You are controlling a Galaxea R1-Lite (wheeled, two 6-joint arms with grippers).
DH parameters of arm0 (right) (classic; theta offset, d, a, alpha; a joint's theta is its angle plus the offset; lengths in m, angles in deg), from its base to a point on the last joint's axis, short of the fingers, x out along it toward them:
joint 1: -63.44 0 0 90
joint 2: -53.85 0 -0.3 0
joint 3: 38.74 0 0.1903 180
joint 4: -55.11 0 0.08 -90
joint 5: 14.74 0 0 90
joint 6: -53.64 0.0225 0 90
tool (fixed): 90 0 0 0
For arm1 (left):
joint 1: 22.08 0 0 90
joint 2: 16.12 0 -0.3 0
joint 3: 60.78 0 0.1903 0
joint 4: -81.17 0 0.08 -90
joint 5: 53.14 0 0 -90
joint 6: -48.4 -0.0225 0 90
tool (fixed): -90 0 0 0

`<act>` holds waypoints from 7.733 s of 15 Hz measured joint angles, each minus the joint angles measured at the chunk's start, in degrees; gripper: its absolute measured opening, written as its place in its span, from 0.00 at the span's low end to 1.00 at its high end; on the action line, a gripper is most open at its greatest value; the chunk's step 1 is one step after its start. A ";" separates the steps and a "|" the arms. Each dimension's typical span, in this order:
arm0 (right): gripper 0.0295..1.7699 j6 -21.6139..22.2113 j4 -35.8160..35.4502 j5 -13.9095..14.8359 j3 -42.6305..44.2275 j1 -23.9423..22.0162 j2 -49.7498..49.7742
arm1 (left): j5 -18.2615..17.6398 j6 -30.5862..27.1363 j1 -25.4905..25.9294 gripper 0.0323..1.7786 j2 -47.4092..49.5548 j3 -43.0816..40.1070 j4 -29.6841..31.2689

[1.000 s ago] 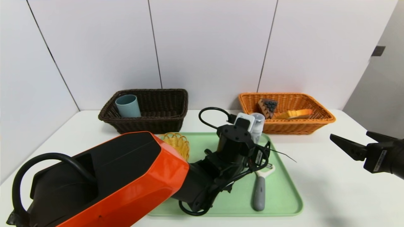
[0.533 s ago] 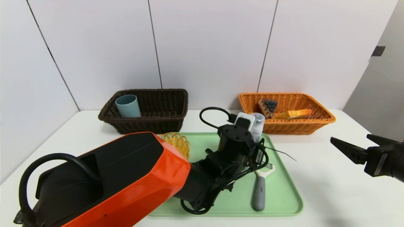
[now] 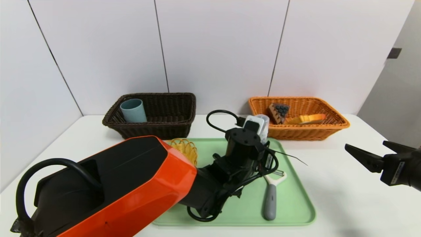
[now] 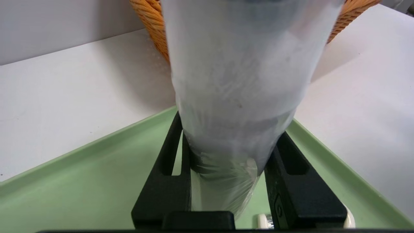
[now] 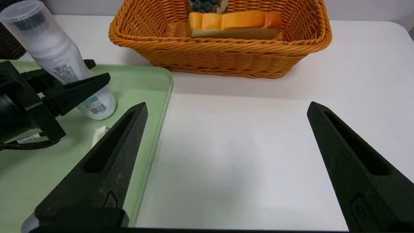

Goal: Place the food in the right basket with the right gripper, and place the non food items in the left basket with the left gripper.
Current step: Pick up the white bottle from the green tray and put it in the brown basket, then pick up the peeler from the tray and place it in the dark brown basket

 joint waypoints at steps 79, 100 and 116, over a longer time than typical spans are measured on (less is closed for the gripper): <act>0.96 2.61 0.61 -0.07 3.01 0.33 -0.85 | -3.32 -0.72 15.54 0.93 39.30 10.67 -55.64; 0.96 -1.07 53.57 -4.90 38.92 -2.89 -7.66 | 0.02 6.74 -8.74 0.95 24.81 10.28 -62.35; 0.96 -1.37 52.91 -4.22 33.21 -3.64 -5.97 | 0.77 27.37 -12.98 0.95 6.31 35.50 -91.41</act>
